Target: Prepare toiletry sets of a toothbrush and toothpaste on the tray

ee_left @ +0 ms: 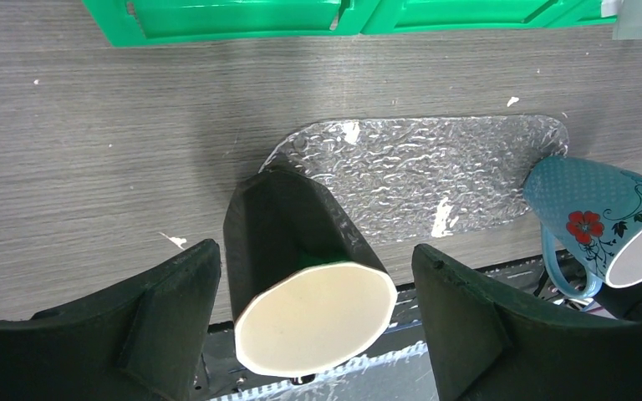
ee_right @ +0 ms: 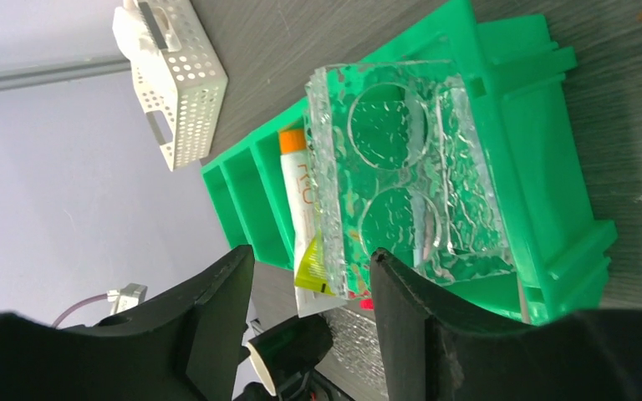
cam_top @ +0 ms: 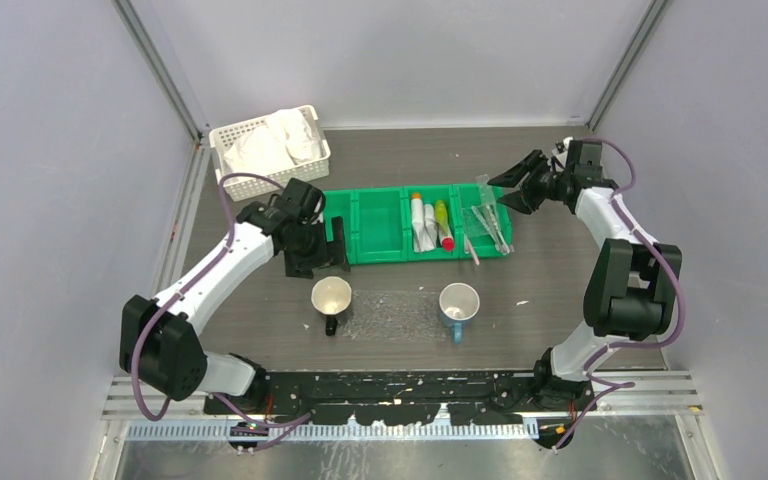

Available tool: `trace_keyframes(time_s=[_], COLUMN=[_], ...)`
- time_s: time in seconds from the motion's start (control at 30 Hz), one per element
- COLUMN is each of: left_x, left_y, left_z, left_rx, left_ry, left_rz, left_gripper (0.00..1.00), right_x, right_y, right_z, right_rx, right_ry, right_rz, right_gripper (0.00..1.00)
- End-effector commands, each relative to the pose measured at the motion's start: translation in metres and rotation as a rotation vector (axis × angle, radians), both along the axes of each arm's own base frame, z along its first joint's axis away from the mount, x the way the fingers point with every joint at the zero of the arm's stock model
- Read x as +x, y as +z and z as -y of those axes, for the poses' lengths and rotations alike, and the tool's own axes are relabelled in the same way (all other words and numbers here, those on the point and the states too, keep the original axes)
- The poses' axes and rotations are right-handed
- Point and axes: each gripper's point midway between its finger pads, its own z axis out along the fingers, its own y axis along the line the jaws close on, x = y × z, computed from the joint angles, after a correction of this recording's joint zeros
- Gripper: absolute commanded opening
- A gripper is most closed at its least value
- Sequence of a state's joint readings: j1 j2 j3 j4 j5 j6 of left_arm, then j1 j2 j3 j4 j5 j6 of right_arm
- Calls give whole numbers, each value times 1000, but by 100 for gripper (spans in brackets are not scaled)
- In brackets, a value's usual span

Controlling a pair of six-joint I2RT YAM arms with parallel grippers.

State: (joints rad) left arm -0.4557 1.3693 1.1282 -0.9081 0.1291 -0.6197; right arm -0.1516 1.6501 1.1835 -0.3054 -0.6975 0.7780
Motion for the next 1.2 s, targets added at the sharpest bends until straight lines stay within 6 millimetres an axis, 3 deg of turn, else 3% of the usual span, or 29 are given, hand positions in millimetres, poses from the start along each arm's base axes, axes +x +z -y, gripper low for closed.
trace_keyframes(time_s=[0.0, 0.3, 0.57, 0.73, 0.8, 0.9, 1.0, 1.17], left_x=[4, 5, 5, 6, 7, 7, 8, 10], left_y=[5, 4, 5, 0, -2, -4, -3, 1], left_z=[2, 3, 6, 6, 6, 6, 6, 4], left_rx=[-23, -29, -46, -44, -45, -48, -50, -49], left_ry=[-3, 5, -3, -13, -15, -15, -17, -12], left_rz=[34, 31, 45, 42, 41, 36, 40, 53], left_gripper=[85, 85, 85, 85, 85, 85, 85, 84], right_x=[-8, -5, 2, 6, 7, 8, 7, 5], right_y=[-12, -34, -38, -37, -36, -35, -22, 19], right_z=[1, -8, -24, -30, -32, -32, -34, -34], right_rx=[-43, -43, 114, 180, 209, 216, 208, 105], right_ry=[22, 58, 73, 78, 80, 84, 94, 125], right_rz=[-31, -78, -58, -43, -38, -35, -8, 47], right_gripper=[59, 59, 59, 44, 28, 20, 16, 16])
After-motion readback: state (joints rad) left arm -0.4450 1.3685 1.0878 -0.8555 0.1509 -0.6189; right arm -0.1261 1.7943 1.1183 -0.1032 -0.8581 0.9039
